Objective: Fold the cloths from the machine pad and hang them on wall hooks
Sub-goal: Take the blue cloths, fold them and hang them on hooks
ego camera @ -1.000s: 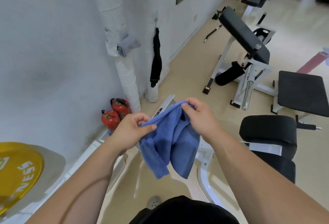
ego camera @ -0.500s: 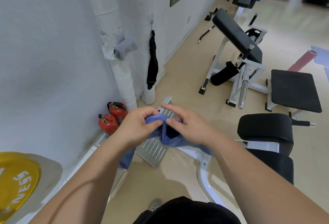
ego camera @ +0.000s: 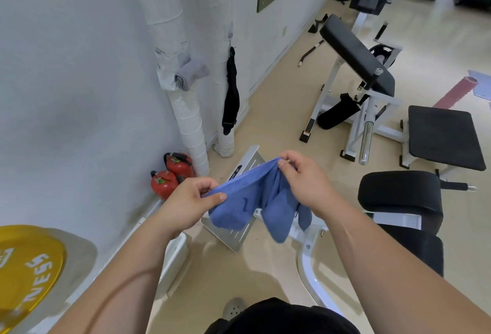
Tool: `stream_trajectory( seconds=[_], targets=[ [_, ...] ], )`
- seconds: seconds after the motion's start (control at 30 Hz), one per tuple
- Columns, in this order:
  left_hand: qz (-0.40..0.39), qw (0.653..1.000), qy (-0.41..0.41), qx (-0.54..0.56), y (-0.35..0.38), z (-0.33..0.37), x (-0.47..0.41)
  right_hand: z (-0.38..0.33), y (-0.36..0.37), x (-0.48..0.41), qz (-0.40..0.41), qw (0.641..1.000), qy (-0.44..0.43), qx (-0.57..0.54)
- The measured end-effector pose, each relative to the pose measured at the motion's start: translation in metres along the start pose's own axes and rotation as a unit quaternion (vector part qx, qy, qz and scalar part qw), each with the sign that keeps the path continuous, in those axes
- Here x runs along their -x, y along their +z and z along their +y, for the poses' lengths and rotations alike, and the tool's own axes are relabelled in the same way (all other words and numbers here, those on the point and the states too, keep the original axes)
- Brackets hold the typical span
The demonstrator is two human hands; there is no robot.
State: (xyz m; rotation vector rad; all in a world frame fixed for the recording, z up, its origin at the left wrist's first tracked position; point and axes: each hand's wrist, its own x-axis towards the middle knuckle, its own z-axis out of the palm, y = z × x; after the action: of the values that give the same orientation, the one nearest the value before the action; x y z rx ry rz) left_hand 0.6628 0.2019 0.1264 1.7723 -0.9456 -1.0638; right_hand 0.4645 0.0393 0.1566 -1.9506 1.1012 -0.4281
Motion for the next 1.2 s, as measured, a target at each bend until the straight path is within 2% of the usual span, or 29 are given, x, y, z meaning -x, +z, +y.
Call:
stream_trajectory(
  seconds=[0.13, 0.23, 0.33, 0.43, 0.5, 0.57, 0.6, 0.67, 0.77, 0.97, 1.1, 1.2],
  targets=[
    [0.075, 0.988, -0.006, 0.132, 0.01, -0.001, 0.001, -0.001, 0.0, 0.001, 0.08, 0.993, 0.058, -0.063],
    [0.128, 0.983, 0.018, 0.133, 0.024, 0.011, 0.0, -0.01, 0.007, 0.006, 0.087, 0.971, 0.136, -0.177],
    [0.138, 0.982, 0.033, 0.121, 0.04, 0.025, -0.002, -0.028, 0.023, 0.015, 0.042, 0.909, 0.217, -0.352],
    [0.119, 0.981, 0.051, 0.142, 0.054, 0.03, -0.001, -0.042, 0.03, 0.024, 0.012, 0.835, 0.248, -0.492],
    [0.116, 0.976, 0.045, 0.178, 0.056, 0.029, 0.001, -0.042, 0.03, 0.029, -0.01, 0.805, 0.238, -0.543],
    [0.1, 0.966, 0.026, 0.238, 0.051, 0.027, 0.002, -0.04, 0.03, 0.031, -0.037, 0.793, 0.216, -0.568],
    [0.082, 0.959, 0.016, 0.271, 0.049, 0.026, 0.003, -0.039, 0.03, 0.032, -0.049, 0.808, 0.199, -0.552],
    [0.065, 0.948, 0.002, 0.312, 0.048, 0.023, 0.006, -0.039, 0.032, 0.036, -0.061, 0.872, 0.158, -0.459],
    [0.099, 0.945, -0.019, 0.31, 0.052, 0.019, 0.008, -0.044, 0.036, 0.04, -0.045, 0.935, 0.126, -0.329],
    [0.072, 0.949, -0.018, 0.306, 0.051, 0.019, 0.009, -0.04, 0.044, 0.035, -0.001, 0.965, 0.098, -0.242],
    [0.084, 0.955, -0.007, 0.285, 0.05, 0.021, 0.011, -0.035, 0.043, 0.032, -0.012, 0.984, 0.066, -0.167],
    [0.058, 0.966, 0.002, 0.253, 0.049, 0.027, 0.013, -0.034, 0.043, 0.03, -0.01, 0.99, 0.052, -0.13]
  ],
)
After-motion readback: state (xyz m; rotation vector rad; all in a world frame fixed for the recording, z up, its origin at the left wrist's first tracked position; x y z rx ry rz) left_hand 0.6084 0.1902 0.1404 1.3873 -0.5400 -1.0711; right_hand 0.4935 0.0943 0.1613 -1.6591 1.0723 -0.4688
